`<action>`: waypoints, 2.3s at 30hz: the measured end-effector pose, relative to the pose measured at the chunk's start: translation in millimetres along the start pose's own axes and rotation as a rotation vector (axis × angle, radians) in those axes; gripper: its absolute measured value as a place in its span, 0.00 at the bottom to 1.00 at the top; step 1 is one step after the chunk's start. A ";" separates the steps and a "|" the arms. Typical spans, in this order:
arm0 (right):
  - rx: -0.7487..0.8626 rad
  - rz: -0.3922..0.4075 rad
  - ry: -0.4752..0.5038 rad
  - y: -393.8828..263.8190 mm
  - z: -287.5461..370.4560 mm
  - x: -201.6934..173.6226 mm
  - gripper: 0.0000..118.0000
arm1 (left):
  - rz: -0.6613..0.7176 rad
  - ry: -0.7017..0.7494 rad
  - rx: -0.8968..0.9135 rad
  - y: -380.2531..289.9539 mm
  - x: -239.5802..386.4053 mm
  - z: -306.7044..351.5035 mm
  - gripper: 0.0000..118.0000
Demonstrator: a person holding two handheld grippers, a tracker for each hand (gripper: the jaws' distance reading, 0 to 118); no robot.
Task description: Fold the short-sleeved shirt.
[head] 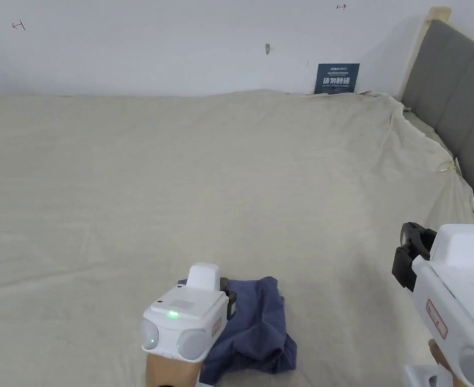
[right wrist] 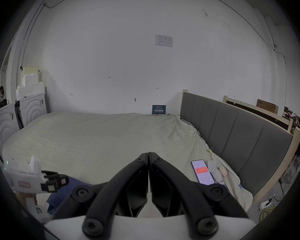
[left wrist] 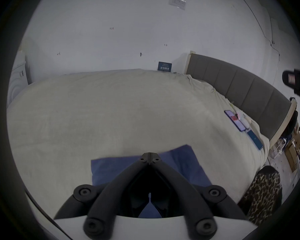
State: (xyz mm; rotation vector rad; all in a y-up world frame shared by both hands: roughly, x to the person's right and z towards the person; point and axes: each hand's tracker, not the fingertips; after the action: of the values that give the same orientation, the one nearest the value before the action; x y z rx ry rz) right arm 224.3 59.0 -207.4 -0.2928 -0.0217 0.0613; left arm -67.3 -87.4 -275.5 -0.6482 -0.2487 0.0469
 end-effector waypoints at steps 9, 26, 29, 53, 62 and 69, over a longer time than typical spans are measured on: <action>-0.023 -0.002 -0.012 -5.4 -1.6 11.0 0.00 | -0.057 -0.050 -0.126 -40.8 44.6 -37.1 0.00; -0.035 -0.006 -0.038 -6.8 -1.3 25.9 0.00 | -0.127 -0.145 -0.099 -55.7 104.7 -51.7 0.00; -0.030 -0.003 -0.042 -5.6 2.2 27.0 0.00 | -0.110 -0.147 -0.074 -50.2 98.8 -45.6 0.00; 0.147 0.005 0.030 40.4 18.6 -25.2 0.00 | -0.077 0.053 0.436 102.1 -19.9 111.8 0.00; 0.189 -0.002 0.068 41.9 12.1 -51.6 0.00 | -0.044 0.216 0.518 105.1 -81.7 155.2 0.00; 0.195 -0.009 0.086 39.4 9.9 -63.5 0.00 | -0.033 0.311 0.549 95.1 -109.8 176.2 0.00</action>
State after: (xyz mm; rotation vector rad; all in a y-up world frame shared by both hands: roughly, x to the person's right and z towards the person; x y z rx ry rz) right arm 158.4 95.4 -210.1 -0.1002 0.0683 0.0417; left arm -213.5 79.4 -220.9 -0.0989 0.0580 -0.0186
